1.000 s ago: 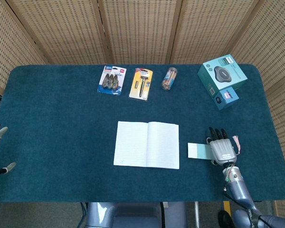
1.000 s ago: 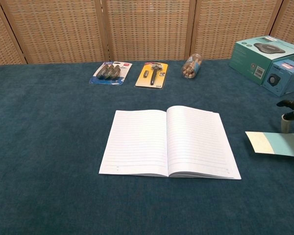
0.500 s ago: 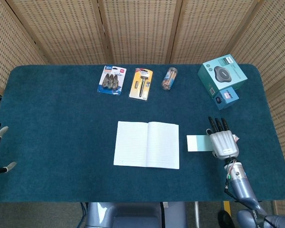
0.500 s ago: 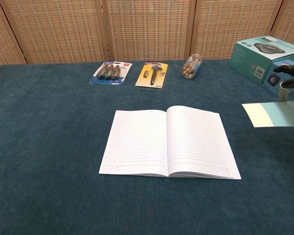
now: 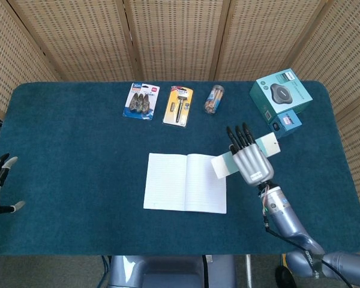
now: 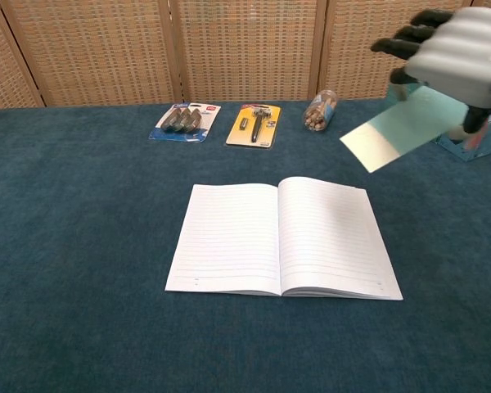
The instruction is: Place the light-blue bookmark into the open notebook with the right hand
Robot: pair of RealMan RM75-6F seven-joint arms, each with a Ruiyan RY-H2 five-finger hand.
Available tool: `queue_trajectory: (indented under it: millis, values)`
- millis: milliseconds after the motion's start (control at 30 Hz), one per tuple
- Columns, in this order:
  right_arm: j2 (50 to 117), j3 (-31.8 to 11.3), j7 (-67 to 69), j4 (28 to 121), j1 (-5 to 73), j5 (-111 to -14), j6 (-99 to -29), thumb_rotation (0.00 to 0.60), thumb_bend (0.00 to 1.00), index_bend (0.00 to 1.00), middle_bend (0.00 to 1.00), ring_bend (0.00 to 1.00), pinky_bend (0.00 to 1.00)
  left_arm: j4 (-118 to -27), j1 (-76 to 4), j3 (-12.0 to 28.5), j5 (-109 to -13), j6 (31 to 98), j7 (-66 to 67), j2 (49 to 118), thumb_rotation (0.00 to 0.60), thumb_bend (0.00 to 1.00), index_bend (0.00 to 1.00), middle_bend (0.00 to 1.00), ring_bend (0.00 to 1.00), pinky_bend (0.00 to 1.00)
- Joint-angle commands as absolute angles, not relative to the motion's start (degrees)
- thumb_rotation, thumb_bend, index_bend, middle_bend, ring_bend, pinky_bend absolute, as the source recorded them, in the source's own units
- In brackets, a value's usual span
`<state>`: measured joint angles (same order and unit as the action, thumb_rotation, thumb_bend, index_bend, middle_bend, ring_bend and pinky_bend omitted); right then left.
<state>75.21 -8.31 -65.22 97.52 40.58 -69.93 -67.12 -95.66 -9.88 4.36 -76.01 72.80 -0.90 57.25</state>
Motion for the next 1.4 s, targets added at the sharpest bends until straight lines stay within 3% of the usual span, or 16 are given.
queue_trajectory:
  millis: [33, 433, 700, 800, 1133, 1400]
  values:
    - [76.42, -10.08, -69.54, 98.81, 45.01, -69.82, -63.29, 0.6, 0.21, 0.67, 0.0, 0.0, 0.0, -95.18, -10.67, 4.87, -74.47, 71.25, -1.25, 57.15, 0.6, 0.0, 0.0, 0.0, 0.0, 0.0]
    - [82.08, -9.96, -72.23, 95.3, 55.64, -72.08, -52.3, 0.6, 0.21, 0.67, 0.02, 0.0, 0.05, -94.28, -10.68, 5.27, -72.26, 70.43, -2.63, 56.86, 0.6, 0.0, 0.0, 0.0, 0.0, 0.0]
    - [84.96, -8.39, -65.93, 88.22, 61.86, -76.16, -43.37, 0.6, 0.22, 0.67, 0.03, 0.0, 0.07, -95.07, -9.41, 5.16, -73.04, 73.41, -2.22, 56.89, 0.6, 0.0, 0.0, 0.0, 0.0, 0.0]
    - [85.23, -6.91, -61.42, 84.98, 64.43, -82.14, -40.94, 0.6, 0.23, 0.67, 0.03, 0.0, 0.09, -95.14, -9.23, 4.98, -73.66, 73.76, -2.56, 56.79, 0.6, 0.0, 0.0, 0.0, 0.0, 0.0]
    - [87.47, -1.28, -47.45, 76.01, 68.73, -99.52, -43.93, 0.6, 0.23, 0.67, 0.03, 0.0, 0.14, -94.92, -9.4, 4.91, -73.83, 73.17, -3.52, 56.53, 0.6, 0.0, 0.0, 0.0, 0.0, 0.0]
    - [88.4, 1.42, -42.28, 71.65, 70.71, -105.22, -44.9, 0.6, 0.23, 0.67, 0.03, 0.0, 0.16, -94.79, -9.51, 4.89, -73.74, 72.85, -3.7, 56.48, 0.6, 0.0, 0.0, 0.0, 0.0, 0.0]
